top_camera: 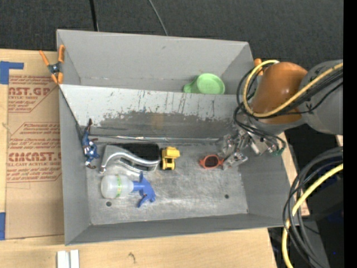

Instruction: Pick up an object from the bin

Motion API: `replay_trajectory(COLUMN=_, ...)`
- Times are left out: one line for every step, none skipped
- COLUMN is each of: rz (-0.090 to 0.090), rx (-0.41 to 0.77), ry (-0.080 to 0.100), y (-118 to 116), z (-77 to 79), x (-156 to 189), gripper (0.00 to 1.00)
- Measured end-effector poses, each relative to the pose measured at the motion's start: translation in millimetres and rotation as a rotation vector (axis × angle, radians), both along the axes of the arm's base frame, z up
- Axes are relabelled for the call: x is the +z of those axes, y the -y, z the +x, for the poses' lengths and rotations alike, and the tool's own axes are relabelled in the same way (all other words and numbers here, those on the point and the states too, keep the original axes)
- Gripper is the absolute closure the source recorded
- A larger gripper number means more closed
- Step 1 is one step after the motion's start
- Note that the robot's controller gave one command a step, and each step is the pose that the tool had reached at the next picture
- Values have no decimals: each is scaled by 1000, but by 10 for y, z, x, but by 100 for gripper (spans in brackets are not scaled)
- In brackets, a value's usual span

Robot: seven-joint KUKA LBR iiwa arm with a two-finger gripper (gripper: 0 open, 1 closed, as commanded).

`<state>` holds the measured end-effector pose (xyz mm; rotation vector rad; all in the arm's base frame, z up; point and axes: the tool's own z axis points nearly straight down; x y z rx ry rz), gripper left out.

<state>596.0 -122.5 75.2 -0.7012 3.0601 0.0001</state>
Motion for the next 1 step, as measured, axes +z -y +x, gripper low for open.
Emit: replay_trajectory(rz=0, rx=25, ry=2, y=-143, z=-157, x=1354, gripper=100)
